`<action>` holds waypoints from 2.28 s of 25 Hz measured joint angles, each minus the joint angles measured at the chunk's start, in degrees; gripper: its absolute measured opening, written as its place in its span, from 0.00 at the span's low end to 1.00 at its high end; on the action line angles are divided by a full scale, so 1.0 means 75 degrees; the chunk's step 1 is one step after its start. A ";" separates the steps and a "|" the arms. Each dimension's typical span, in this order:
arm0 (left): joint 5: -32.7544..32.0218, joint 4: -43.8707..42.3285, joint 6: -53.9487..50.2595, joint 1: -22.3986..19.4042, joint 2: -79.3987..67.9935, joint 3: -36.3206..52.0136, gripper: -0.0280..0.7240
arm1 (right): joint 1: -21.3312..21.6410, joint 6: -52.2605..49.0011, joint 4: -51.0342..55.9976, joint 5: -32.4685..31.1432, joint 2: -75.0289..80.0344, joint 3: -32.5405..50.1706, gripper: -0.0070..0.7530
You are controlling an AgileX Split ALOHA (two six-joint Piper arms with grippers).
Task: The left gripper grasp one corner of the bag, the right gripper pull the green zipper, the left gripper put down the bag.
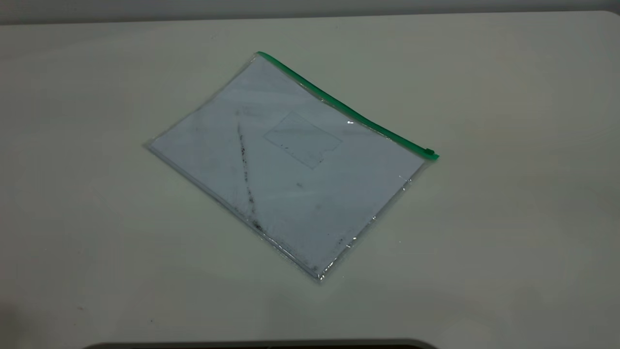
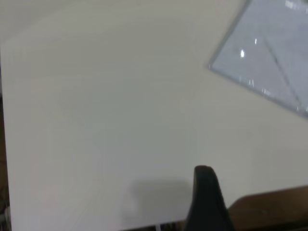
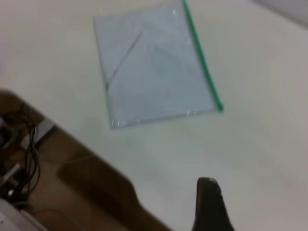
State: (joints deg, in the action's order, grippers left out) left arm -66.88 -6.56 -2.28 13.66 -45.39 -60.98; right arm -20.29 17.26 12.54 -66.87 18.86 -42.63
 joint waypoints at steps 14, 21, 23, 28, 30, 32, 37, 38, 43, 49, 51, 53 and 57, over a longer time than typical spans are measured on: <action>0.0000 0.0080 0.0017 0.0000 0.3242 0.2805 0.82 | 0.0000 -0.0477 -0.0727 0.0037 -0.2204 0.1747 0.69; 0.0000 0.0989 0.0771 0.0000 0.4007 0.3433 0.82 | 0.0000 -0.0580 -0.0759 0.0193 -0.2637 0.1994 0.69; 0.0000 0.1351 0.1125 0.0000 0.4147 0.3606 0.82 | 0.0000 -0.0589 -0.0759 0.0199 -0.2637 0.1994 0.69; 0.0033 0.1653 0.1425 0.0008 0.4319 0.4172 0.82 | 0.0000 -0.0591 -0.0759 0.0217 -0.2637 0.1994 0.69; 0.0059 0.1662 0.1432 0.0008 0.4319 0.4214 0.82 | 0.0000 -0.0608 -0.0759 0.0217 -0.2637 0.1994 0.69; 0.0176 0.1662 0.1402 0.0008 0.4328 0.4214 0.82 | 0.0000 -0.0608 -0.0759 0.0217 -0.2637 0.1994 0.69; 0.0197 0.1670 0.1147 0.0008 0.4344 0.4291 0.82 | 0.0000 -0.0608 -0.0759 0.0217 -0.2637 0.1994 0.69; 0.0206 0.1670 0.1124 0.0008 0.4344 0.4331 0.82 | 0.0000 -0.0608 -0.0759 0.0217 -0.2637 0.1994 0.69; 0.0212 0.1670 0.1112 0.0008 0.4344 0.4365 0.82 | 0.0000 -0.0615 -0.0759 0.0217 -0.2637 0.1994 0.69; 0.0228 0.1638 0.1161 0.0008 0.4354 0.4365 0.82 | 0.0000 -0.0615 -0.0759 0.0217 -0.2637 0.1994 0.69; 0.0248 0.1523 0.1234 -0.0075 0.4442 0.4365 0.82 | 0.0000 -0.0615 -0.0759 0.0217 -0.2637 0.1994 0.69; 0.0275 0.1431 0.1227 -0.0463 0.4687 0.4381 0.82 | 0.0000 -0.0615 -0.0759 0.0217 -0.2637 0.1994 0.69; 0.0275 0.1359 0.0998 -0.1303 0.5323 0.4404 0.82 | 0.0000 -0.0615 -0.0759 0.0217 -0.2637 0.1994 0.69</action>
State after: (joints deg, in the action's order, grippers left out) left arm -64.82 3.64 5.21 3.89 -5.47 -27.95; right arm -20.29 12.65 6.84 -65.25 -0.91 -27.67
